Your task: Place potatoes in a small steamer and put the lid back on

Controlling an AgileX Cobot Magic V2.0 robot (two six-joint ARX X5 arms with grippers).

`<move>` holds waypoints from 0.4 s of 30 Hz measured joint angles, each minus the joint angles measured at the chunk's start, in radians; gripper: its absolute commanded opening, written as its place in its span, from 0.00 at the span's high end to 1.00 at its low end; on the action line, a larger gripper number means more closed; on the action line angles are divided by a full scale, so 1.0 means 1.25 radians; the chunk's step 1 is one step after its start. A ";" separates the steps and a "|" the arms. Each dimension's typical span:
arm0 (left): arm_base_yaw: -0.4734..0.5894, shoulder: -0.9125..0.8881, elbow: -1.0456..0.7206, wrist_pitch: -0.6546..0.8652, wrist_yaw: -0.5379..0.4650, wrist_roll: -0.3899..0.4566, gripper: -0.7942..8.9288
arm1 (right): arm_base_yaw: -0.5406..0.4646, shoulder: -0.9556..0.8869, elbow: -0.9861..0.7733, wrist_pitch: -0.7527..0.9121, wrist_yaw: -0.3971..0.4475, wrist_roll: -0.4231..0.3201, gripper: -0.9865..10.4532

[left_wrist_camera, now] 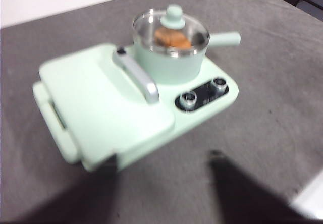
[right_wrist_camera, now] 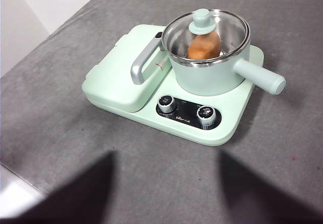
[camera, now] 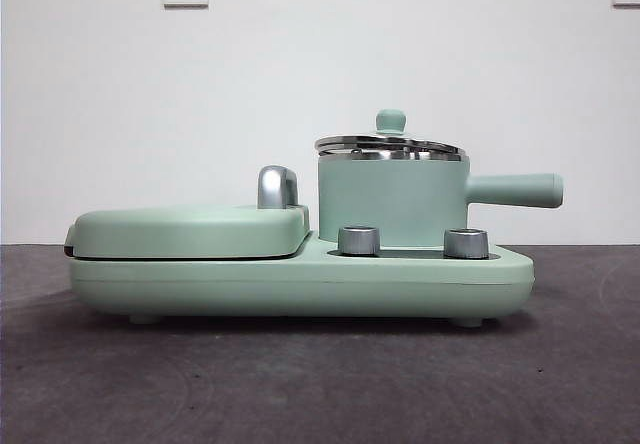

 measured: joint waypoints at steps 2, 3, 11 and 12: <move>0.000 -0.038 -0.037 -0.001 0.000 -0.018 0.91 | 0.000 0.000 0.000 0.000 0.000 -0.001 0.90; 0.000 -0.051 -0.045 -0.003 0.000 -0.029 0.91 | 0.000 0.000 0.000 0.000 0.000 -0.002 0.90; 0.000 -0.063 -0.046 -0.005 0.000 -0.077 0.91 | 0.000 0.000 0.000 0.000 -0.001 -0.003 0.90; 0.000 -0.063 -0.046 -0.004 0.000 -0.078 0.91 | 0.000 0.000 0.000 0.000 -0.001 -0.003 0.90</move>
